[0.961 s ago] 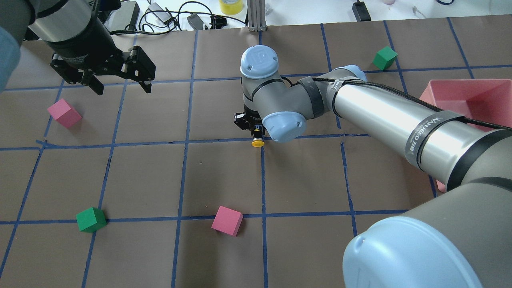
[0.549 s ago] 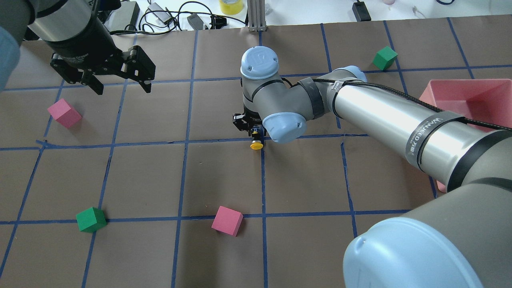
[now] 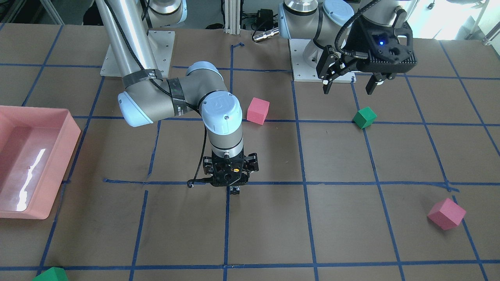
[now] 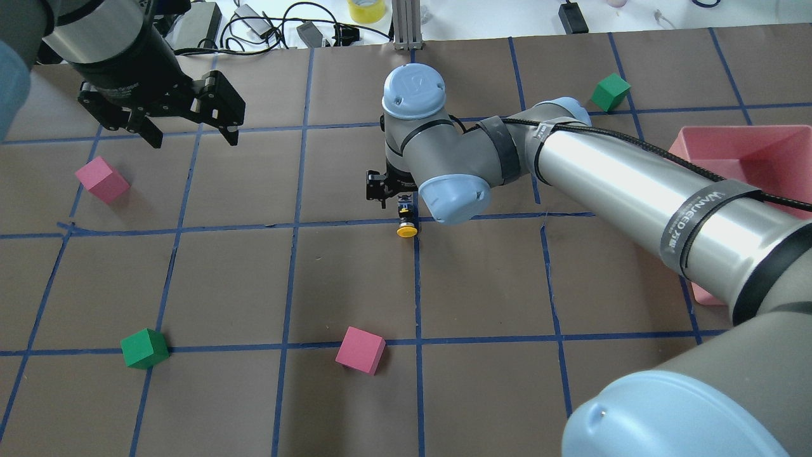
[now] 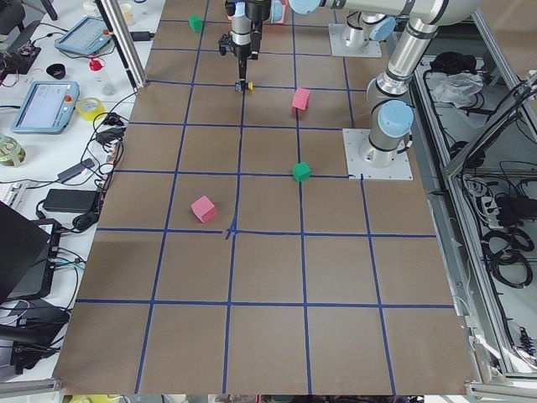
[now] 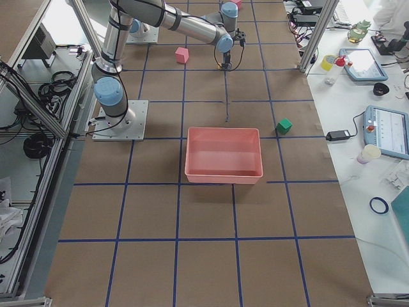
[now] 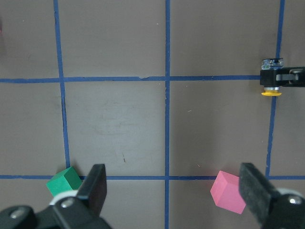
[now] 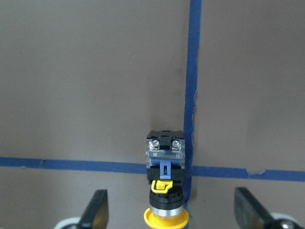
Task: Align button upright
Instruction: 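Open the right gripper and raise it away from the switch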
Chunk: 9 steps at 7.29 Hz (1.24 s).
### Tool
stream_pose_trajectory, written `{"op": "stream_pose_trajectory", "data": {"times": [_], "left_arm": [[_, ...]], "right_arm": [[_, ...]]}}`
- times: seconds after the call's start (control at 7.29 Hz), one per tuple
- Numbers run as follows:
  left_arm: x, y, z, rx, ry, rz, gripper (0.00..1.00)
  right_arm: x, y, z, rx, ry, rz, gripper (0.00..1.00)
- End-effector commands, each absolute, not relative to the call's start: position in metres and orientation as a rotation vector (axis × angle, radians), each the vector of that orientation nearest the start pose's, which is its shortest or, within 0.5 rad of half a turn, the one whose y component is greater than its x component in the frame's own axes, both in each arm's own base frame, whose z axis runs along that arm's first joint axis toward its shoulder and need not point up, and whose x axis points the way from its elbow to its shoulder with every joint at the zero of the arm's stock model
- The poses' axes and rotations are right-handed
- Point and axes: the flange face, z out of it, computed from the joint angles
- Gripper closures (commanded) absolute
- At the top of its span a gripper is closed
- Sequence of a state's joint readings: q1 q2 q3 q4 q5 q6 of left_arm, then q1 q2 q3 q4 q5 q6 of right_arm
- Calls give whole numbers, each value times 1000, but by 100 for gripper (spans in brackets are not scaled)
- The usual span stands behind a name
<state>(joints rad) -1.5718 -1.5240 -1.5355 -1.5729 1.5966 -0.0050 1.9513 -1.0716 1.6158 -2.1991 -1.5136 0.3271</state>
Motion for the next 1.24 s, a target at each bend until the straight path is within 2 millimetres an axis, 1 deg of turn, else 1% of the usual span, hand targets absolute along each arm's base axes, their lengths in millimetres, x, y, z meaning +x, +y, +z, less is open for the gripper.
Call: {"op": "stream_pose_trajectory", "data": {"times": [0.0,0.14,0.27,0.41,0.55,0.69,0.82,0.96,1.1], "left_arm": [[-130,-486,528,-9,3110,-131,0],[-130,-490,531,-9,3109,-150,0],[-131,-494,518,-11,3112,-110,0],[-134,-504,501,-22,3126,-56,0],[-140,-515,488,-29,3130,-58,0],[-154,-523,462,-39,3129,-85,0],[-181,-525,425,-4,3126,-151,0],[-212,-521,395,-119,3141,-256,0],[-237,-518,370,-117,3150,-326,0]], "right_arm": [[350,-550,298,-127,3043,-159,0],[310,-554,335,-33,3058,-124,0],[259,-546,383,71,3060,-85,0],[222,-536,411,162,3025,-10,0],[203,-520,445,194,3034,-60,0],[193,-515,459,232,3032,-94,0],[188,-516,461,246,3029,-99,0],[183,-518,459,262,3028,-95,0],[180,-518,453,276,3033,-73,0]]}}
